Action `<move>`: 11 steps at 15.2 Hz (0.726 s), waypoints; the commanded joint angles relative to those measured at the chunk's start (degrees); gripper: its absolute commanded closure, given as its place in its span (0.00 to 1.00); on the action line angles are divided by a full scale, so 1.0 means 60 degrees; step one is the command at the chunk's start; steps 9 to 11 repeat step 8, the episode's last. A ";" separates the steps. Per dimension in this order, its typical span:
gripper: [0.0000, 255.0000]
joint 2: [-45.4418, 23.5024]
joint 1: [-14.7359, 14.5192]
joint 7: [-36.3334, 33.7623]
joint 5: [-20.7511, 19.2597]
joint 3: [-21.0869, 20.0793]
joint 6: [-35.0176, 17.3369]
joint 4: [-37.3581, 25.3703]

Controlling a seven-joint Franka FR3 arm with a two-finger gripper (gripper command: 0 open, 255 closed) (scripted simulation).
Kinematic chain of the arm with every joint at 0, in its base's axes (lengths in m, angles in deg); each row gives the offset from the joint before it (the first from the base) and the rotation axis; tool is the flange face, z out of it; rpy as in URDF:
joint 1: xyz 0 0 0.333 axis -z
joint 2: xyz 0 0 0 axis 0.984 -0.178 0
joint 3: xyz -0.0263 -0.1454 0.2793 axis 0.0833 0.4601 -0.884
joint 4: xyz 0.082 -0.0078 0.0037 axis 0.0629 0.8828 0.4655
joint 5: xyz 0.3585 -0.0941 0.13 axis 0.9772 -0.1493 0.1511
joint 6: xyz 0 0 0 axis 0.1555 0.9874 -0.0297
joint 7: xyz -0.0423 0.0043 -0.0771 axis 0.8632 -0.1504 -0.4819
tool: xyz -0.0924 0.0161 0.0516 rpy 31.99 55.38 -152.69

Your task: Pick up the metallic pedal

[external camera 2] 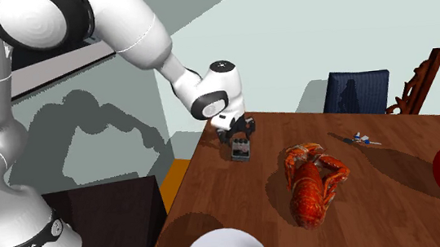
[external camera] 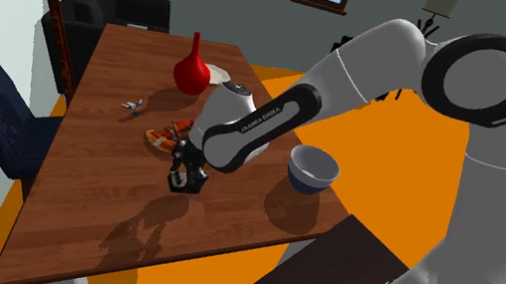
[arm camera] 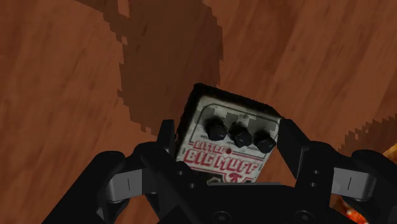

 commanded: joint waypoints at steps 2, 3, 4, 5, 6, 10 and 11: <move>1.00 0.0342 0.0110 0.0036 0.0108 -0.0116 0.0300 0.0042; 1.00 0.0447 0.0139 0.0044 0.0141 -0.0151 0.0400 0.0045; 1.00 0.0552 0.0168 0.0052 0.0175 -0.0184 0.0501 0.0046; 1.00 0.0655 0.0196 0.0060 0.0209 -0.0217 0.0603 0.0044; 1.00 0.0757 0.0224 0.0069 0.0244 -0.0248 0.0706 0.0041; 1.00 0.0772 0.0227 0.0071 0.0250 -0.0252 0.0721 0.0040; 1.00 0.0772 0.0227 0.0071 0.0250 -0.0252 0.0721 0.0040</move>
